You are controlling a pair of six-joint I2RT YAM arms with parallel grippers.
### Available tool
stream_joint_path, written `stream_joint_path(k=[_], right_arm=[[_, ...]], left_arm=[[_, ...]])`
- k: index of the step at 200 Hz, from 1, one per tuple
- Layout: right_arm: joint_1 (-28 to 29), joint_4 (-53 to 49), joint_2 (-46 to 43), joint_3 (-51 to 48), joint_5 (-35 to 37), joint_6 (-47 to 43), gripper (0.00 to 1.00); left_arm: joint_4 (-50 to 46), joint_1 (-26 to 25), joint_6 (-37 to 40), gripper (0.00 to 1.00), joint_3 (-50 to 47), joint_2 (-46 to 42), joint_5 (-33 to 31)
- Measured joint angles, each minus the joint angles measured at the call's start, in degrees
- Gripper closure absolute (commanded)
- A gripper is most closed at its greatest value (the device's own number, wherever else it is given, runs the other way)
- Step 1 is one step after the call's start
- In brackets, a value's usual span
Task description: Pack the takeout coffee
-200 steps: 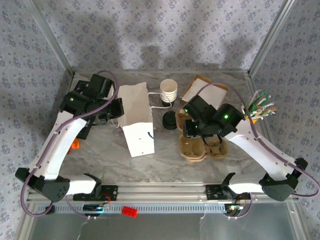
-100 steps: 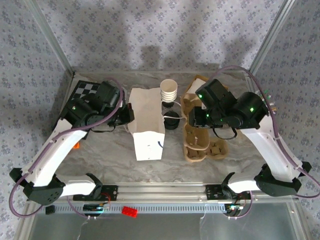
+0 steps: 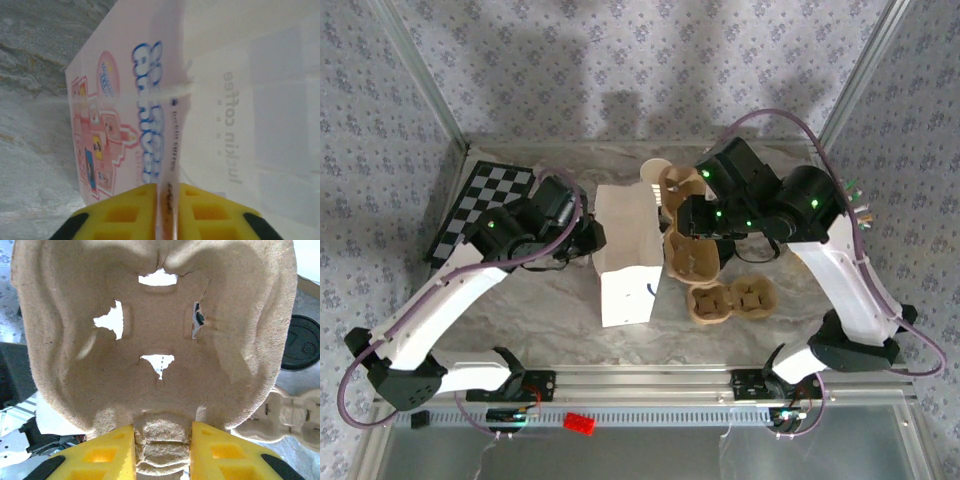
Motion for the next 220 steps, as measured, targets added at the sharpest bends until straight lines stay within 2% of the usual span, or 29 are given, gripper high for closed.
stream_joint_path(k=[24, 44, 108, 220], right_arm=[[1.44, 0.85, 2.99, 2.54, -0.2, 0.09, 0.71], [2.71, 2.01, 6.16, 5.14, -0.2, 0.22, 0.71], [4.66, 5.77, 12.44, 10.01, -0.07, 0.94, 0.71], [4.7, 8.66, 19.3, 10.67, 6.32, 3.41, 0.73]], left_arm=[[-0.33, -0.02, 0.33, 0.66, 0.0, -0.11, -1.2], [-0.35, 0.0, 0.63, 0.67, 0.0, -0.74, -1.79], [-0.09, -0.02, 1.38, 0.87, -0.02, -1.66, -1.73], [3.39, -0.02, 0.83, 0.96, -2.91, -4.09, -1.27]])
